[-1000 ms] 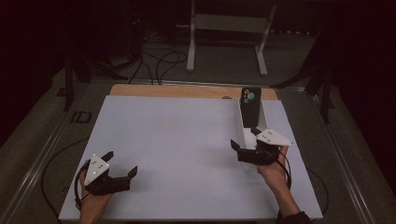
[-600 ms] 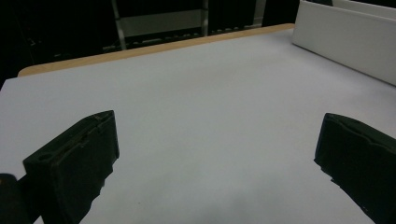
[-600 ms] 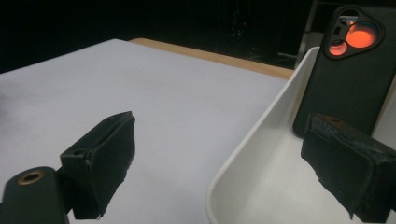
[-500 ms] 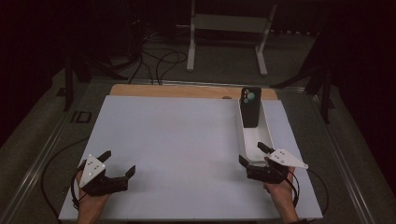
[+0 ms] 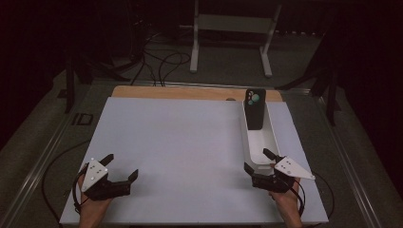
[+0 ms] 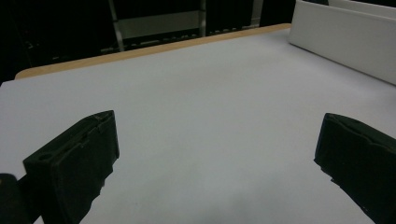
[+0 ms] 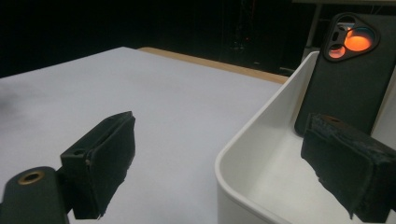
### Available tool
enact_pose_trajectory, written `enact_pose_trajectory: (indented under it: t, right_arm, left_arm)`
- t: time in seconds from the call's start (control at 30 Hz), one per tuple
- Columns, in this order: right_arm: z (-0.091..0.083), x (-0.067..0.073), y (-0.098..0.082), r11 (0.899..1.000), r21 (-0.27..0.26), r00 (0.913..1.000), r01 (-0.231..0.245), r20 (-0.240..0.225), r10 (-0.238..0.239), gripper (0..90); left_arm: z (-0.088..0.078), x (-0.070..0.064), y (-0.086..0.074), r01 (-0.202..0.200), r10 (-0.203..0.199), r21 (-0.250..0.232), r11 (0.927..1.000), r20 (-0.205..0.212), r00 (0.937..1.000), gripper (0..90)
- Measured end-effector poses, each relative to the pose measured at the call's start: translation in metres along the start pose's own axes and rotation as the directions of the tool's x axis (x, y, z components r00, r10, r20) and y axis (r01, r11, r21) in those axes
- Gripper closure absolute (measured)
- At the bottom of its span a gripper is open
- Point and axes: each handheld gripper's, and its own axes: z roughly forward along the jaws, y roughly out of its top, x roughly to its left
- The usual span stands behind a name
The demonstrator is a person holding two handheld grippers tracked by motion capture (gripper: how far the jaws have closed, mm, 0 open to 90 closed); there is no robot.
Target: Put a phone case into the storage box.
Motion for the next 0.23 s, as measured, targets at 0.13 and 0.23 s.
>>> enact_pose_trajectory:
  t: [0.13,0.23]
  right_arm:
    - [0.0005,0.0009,-0.0007,1.000,0.000,1.0000,-0.002,-0.005,0.002,10.0]
    - [0.0005,0.0006,-0.0009,1.000,-0.002,1.0000,-0.001,-0.004,0.001,10.0]
  left_arm:
    - [0.0001,-0.0008,-0.0003,0.002,-0.002,0.001,1.0000,-0.002,1.0000,0.3]
    - [0.0003,-0.0008,-0.0002,0.001,-0.001,0.001,1.0000,-0.003,1.0000,0.3]
